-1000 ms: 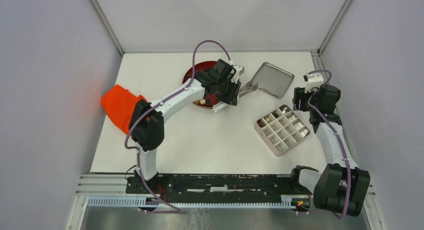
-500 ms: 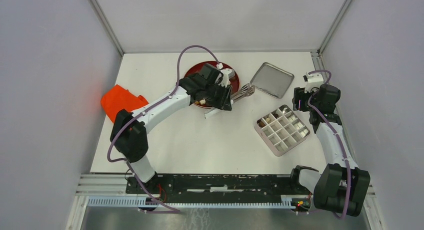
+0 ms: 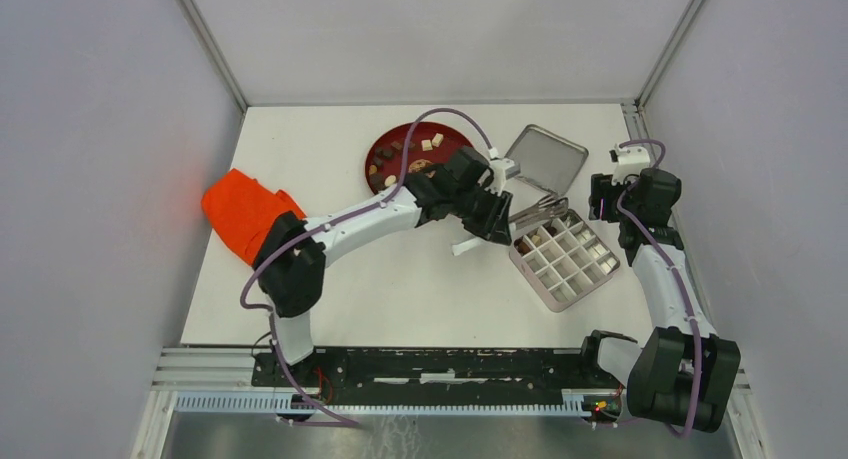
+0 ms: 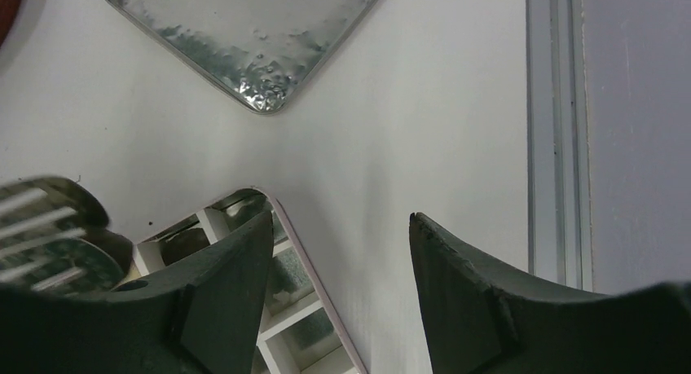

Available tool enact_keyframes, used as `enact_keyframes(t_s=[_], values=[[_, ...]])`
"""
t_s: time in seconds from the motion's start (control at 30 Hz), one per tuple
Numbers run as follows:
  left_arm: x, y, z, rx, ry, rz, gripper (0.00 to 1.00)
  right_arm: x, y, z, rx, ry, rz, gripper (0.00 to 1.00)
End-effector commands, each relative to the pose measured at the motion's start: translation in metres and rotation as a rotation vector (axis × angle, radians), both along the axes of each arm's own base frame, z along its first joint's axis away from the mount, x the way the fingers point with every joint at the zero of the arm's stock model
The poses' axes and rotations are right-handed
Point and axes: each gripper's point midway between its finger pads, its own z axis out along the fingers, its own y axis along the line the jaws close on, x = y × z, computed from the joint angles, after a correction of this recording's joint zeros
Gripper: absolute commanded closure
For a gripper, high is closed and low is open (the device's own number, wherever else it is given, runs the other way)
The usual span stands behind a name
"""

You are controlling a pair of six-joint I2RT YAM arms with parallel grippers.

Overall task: Pack the chocolate
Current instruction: Place the fake chocolate in the packing box.

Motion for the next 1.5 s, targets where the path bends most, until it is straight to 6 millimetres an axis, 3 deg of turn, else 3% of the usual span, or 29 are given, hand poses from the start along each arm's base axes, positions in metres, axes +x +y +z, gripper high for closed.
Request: enact_keyframes(t_s=[0.0, 0.13, 0.33, 0.6, 1.0, 1.47], values=[[-0.001, -0.040, 0.013, -0.053, -0.031, -0.005, 0.98, 0.007, -0.017, 0.027, -0.041, -0.091, -0.099, 0.32], [0.002, -0.053, 0.001, -0.023, -0.041, 0.002, 0.98, 0.005, -0.030, 0.033, -0.056, -0.116, -0.187, 0.30], [0.006, -0.063, -0.021, 0.070, -0.072, 0.016, 0.98, 0.005, -0.032, 0.034, -0.058, -0.119, -0.196, 0.30], [0.018, -0.067, -0.028, 0.112, -0.098, 0.031, 0.95, 0.007, -0.027, 0.030, -0.049, -0.110, -0.168, 0.30], [0.012, -0.073, -0.039, 0.154, -0.091, 0.001, 0.66, 0.007, -0.024, 0.030, -0.046, -0.108, -0.147, 0.31], [0.012, -0.074, -0.022, 0.129, -0.119, -0.003, 0.53, 0.008, -0.021, 0.030, -0.042, -0.109, -0.131, 0.31]])
